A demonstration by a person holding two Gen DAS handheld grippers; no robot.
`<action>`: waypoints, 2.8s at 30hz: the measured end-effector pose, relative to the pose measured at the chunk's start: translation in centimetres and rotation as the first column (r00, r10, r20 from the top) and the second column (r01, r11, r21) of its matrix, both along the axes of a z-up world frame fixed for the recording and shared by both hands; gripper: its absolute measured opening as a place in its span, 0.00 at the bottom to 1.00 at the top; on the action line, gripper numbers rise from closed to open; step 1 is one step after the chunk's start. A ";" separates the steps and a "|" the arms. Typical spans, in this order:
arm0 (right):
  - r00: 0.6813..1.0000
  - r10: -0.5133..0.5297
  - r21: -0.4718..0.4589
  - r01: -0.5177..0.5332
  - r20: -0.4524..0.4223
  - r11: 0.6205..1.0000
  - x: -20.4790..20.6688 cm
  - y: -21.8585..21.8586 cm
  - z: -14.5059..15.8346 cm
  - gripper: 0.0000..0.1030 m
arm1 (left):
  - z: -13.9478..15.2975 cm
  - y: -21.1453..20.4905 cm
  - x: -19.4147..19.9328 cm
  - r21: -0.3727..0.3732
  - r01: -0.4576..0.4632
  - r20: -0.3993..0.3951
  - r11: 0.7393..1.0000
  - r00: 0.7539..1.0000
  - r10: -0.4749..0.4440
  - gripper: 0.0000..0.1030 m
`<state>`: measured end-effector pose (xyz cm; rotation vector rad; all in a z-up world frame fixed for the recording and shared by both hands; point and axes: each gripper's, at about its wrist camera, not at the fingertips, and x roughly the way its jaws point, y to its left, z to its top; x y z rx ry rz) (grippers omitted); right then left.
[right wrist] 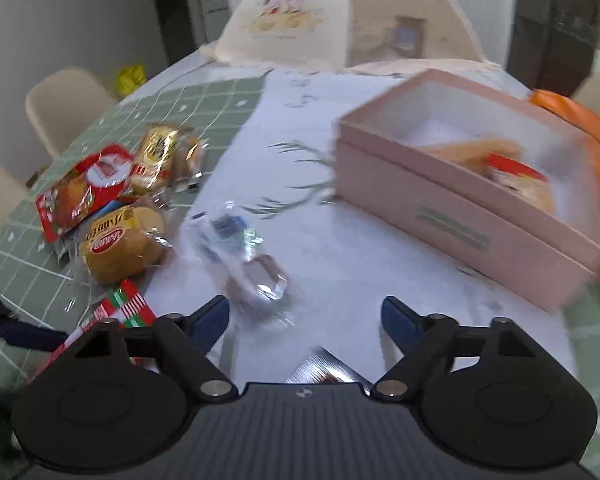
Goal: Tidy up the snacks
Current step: 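Grasp the clear wrapped packet with the right gripper while the left holds the red packets, then carry both packets over the pink box and open both grippers to drop them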
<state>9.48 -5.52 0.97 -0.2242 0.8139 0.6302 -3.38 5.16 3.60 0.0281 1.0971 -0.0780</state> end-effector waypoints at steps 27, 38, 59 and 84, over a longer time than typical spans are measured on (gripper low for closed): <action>0.956 -0.263 -0.048 0.259 -0.133 0.965 -6.8 -9.6 1.0 0.35 | 0.0 0.6 1.9 -0.187 0.051 -0.024 0.981 0.998 -0.056 0.65; 0.975 -0.209 -0.075 0.203 -0.080 0.976 -8.7 -8.1 1.1 0.40 | 0.1 -1.9 1.0 -0.092 0.256 -0.057 0.962 0.963 -0.262 0.66; 0.958 -0.286 0.041 0.285 0.018 0.958 -7.6 -13.1 7.1 0.34 | 4.9 -2.7 1.7 -0.168 0.217 0.126 0.962 0.972 -0.197 0.48; 0.909 -0.393 0.221 0.358 0.139 0.907 2.0 -14.4 15.7 0.35 | 5.4 3.2 9.3 -0.479 -0.010 0.128 0.878 0.988 0.081 0.52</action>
